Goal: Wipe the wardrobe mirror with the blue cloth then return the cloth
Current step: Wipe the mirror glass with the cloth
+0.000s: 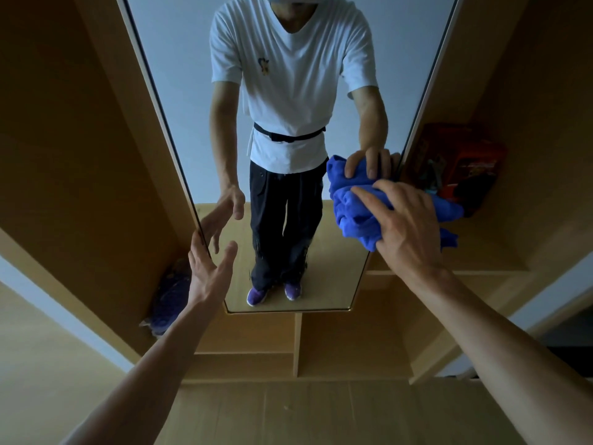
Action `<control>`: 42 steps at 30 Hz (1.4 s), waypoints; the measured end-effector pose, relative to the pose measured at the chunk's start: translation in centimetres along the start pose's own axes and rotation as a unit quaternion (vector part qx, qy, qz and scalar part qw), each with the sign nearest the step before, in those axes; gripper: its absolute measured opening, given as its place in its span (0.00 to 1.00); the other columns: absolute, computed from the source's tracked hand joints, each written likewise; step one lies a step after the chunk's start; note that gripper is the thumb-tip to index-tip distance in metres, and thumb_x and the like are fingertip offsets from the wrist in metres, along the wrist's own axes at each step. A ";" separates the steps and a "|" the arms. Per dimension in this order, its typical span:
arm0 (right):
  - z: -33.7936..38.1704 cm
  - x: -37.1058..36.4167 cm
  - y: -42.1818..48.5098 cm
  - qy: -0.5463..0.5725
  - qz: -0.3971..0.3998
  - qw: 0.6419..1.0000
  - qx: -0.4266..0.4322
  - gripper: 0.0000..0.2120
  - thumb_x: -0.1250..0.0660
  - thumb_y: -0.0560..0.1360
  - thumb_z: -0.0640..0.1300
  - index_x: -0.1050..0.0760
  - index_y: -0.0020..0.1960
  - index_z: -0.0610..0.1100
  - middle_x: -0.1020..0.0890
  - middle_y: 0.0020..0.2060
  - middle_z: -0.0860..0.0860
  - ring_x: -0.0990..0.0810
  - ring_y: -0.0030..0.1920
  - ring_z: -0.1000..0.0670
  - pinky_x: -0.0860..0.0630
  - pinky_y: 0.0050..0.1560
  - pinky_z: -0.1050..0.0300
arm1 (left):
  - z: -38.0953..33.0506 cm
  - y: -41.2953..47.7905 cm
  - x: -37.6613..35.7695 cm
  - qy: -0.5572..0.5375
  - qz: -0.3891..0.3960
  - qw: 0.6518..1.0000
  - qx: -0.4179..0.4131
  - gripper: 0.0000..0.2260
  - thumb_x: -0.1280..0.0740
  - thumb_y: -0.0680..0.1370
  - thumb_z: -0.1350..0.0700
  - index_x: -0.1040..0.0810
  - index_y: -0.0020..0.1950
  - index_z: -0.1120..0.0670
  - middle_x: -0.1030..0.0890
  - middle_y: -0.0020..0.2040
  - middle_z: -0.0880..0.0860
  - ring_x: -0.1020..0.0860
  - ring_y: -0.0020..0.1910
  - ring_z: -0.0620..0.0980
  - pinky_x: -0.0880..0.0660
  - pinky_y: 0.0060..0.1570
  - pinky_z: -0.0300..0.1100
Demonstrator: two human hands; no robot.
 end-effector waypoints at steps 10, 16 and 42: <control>-0.6 -1.6 -1.6 -0.017 -0.024 1.000 0.002 0.32 0.23 0.68 0.42 0.27 0.70 0.50 0.24 0.62 0.48 0.25 0.60 0.43 0.33 0.59 0.46 | 0.4 0.1 -0.2 0.012 -0.011 1.000 -0.012 0.44 0.41 0.73 0.32 0.54 0.83 0.45 0.48 0.83 0.51 0.40 0.79 0.57 0.35 0.66 0.51; 0.2 -5.2 -5.3 0.000 0.046 0.999 0.007 0.38 0.20 0.61 0.38 0.27 0.69 0.48 0.25 0.62 0.47 0.26 0.58 0.42 0.32 0.57 0.45 | 0.4 0.1 -0.2 0.010 -0.003 1.000 -0.017 0.44 0.41 0.72 0.32 0.54 0.83 0.44 0.48 0.83 0.50 0.40 0.79 0.57 0.34 0.69 0.57; -1.2 -3.0 -2.1 0.346 -0.073 0.893 -0.280 0.16 0.35 0.75 0.35 0.27 0.62 0.33 0.21 0.54 0.41 0.21 0.57 0.43 0.24 0.57 0.44 | 0.1 0.4 0.6 0.014 0.020 0.999 -0.026 0.44 0.39 0.71 0.34 0.51 0.83 0.46 0.43 0.82 0.52 0.37 0.77 0.56 0.34 0.68 0.56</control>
Point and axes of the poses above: each hand's wrist, its own y-axis towards the middle knuckle, its own x-axis out of the back of the hand, z = x × y, the point moved 8 cm from there along y, towards the middle knuckle
